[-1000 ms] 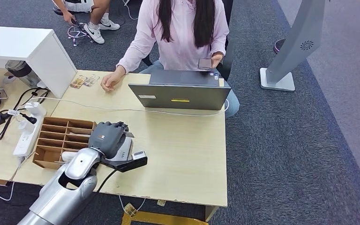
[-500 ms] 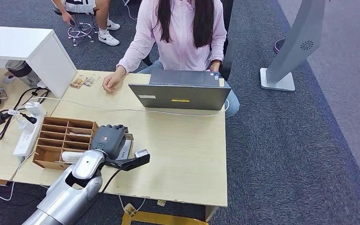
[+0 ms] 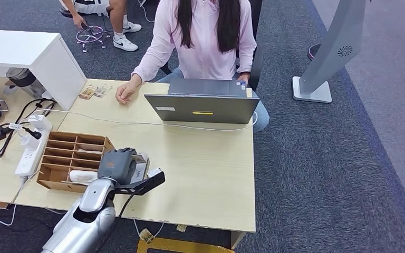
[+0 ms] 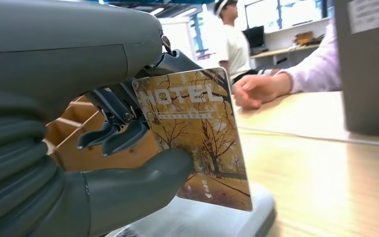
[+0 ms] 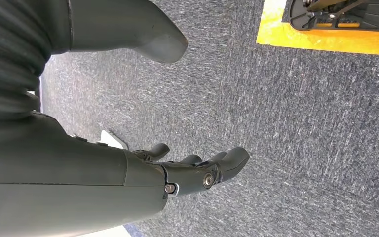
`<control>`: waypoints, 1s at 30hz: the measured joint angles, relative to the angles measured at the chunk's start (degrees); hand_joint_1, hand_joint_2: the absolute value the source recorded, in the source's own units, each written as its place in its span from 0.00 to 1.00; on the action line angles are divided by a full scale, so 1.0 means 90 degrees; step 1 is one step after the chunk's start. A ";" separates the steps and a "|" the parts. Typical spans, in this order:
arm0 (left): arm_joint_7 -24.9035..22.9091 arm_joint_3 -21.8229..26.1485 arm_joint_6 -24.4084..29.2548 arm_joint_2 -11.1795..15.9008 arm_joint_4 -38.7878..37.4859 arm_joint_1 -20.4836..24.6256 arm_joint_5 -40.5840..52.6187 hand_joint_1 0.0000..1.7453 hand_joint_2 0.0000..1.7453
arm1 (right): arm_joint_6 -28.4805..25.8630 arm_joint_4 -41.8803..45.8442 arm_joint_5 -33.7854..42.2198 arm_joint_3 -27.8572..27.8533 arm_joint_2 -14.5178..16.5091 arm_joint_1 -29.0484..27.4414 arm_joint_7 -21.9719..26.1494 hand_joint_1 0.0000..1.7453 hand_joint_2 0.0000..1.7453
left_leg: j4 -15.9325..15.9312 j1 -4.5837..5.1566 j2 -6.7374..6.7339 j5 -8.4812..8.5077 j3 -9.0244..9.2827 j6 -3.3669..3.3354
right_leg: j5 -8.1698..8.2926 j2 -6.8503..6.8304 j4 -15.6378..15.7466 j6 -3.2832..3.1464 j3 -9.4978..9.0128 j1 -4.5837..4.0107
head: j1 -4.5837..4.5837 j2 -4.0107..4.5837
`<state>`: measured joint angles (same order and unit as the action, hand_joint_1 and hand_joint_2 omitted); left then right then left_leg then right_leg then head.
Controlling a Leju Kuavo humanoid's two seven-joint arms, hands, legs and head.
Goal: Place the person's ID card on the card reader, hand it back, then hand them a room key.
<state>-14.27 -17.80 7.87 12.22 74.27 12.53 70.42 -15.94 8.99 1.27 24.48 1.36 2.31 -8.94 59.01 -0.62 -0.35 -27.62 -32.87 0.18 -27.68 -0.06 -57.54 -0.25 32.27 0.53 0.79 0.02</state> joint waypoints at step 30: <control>0.0793 0.0433 0.1018 -0.0151 0.0518 0.0612 0.0102 1.00 1.00 | 0.0066 -0.0006 -0.0106 0.0086 -0.0019 0.0007 0.0041 0.00 1.00 | 0.0002 0.0000 0.0002 0.0011 -0.0001 -0.0003 | 0.0009 -0.0002 0.0000 0.0005 0.0000 0.0000 | -0.0001 0.0000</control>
<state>-7.13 -13.90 17.03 10.87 78.94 18.04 71.34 -15.35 8.94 0.32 25.25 1.19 2.37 -8.57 59.03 -0.62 -0.34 -27.52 -32.88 0.16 -27.60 -0.08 -57.54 -0.21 32.27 0.53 0.78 0.02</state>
